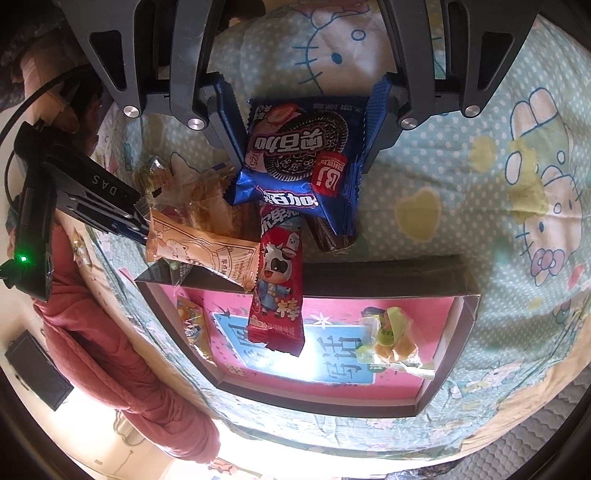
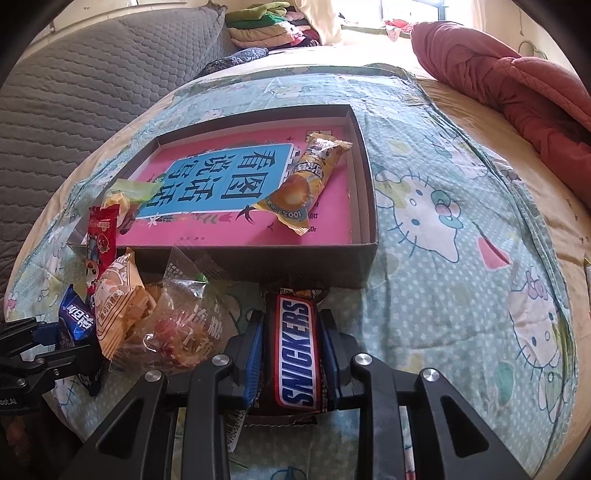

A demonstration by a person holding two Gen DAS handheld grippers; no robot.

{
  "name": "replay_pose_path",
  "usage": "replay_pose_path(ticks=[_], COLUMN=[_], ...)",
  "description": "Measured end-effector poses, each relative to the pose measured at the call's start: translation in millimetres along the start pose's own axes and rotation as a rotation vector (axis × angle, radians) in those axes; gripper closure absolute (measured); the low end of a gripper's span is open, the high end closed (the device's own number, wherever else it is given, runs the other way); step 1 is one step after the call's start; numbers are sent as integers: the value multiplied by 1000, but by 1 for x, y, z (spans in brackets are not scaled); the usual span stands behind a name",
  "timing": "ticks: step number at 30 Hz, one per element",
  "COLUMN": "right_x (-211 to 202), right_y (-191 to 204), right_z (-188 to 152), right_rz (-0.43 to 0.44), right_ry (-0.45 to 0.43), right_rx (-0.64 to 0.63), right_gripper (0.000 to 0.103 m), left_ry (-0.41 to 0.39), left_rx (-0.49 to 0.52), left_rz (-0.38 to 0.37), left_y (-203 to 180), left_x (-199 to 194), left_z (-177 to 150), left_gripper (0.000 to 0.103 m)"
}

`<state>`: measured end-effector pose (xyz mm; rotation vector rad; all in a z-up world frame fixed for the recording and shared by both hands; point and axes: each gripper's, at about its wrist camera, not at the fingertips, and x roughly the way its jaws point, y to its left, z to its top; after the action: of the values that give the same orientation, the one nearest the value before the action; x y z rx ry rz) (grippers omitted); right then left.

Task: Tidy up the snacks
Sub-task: 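Close the left gripper on the blue Oreo pack while the right gripper grasps the Snickers bar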

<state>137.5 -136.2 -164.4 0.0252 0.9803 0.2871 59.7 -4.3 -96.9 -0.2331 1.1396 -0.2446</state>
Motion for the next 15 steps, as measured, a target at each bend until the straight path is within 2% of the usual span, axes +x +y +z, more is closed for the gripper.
replay_pose_path(ticks=[15], right_x=[-10], right_y=[-6], right_z=[-5], right_rz=[7], right_ry=[-1], right_rx=[20], right_gripper=[74], left_ry=[11], left_rx=[-36], left_rz=[-42], left_y=[14], left_x=[-9], left_z=[0], left_gripper=[49])
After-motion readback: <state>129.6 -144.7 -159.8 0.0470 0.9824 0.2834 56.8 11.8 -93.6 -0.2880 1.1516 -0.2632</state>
